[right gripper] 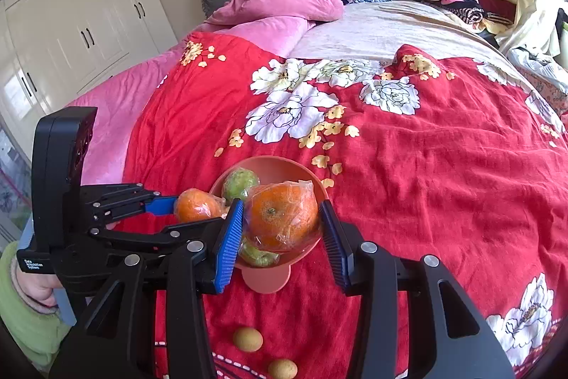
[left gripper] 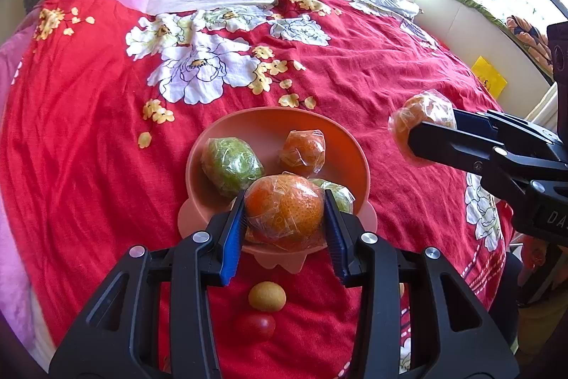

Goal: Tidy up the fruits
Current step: 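Lift both held tangerines and carry them over the pink bowl, then open the right tool to drop its tangerine into the bowl while the left tool holds its own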

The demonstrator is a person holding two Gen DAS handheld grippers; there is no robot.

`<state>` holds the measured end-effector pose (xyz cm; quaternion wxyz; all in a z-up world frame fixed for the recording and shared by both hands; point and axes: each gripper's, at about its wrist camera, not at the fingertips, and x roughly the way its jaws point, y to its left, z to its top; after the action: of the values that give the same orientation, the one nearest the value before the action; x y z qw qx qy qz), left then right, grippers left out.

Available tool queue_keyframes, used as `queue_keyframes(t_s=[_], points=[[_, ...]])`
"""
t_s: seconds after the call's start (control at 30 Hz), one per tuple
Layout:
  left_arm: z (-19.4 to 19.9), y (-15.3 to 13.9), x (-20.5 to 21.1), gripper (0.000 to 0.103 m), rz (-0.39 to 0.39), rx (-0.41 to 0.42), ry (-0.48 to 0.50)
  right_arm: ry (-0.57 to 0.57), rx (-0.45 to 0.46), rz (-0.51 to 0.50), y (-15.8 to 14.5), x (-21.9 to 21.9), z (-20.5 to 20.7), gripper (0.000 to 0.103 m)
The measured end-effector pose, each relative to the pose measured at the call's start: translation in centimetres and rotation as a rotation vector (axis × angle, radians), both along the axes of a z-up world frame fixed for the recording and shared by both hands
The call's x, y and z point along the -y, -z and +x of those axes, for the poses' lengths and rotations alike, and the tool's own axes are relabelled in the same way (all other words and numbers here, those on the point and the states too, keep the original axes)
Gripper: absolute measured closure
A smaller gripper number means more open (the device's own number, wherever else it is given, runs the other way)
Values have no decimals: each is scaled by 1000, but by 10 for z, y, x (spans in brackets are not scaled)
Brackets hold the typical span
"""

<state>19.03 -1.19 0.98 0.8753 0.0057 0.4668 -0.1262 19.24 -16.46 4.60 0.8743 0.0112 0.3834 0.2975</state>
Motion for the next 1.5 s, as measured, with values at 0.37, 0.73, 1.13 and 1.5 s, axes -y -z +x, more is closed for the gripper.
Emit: queue_keyframes(t_s=[0.37,0.73,1.13,1.5], points=[[13,12,0,70,0,-25,7,6,-25,2,9,1,14,61],[25,21,-2,70,0,-46,9,-9,-46,-5,20,-5,23,61],[32,23,-2,70,-12,-44,13,-10,-83,6,29,-8,36,61],[36,25,-9,70,-2,-40,-4,-26,-109,-2,41,-14,41,61]])
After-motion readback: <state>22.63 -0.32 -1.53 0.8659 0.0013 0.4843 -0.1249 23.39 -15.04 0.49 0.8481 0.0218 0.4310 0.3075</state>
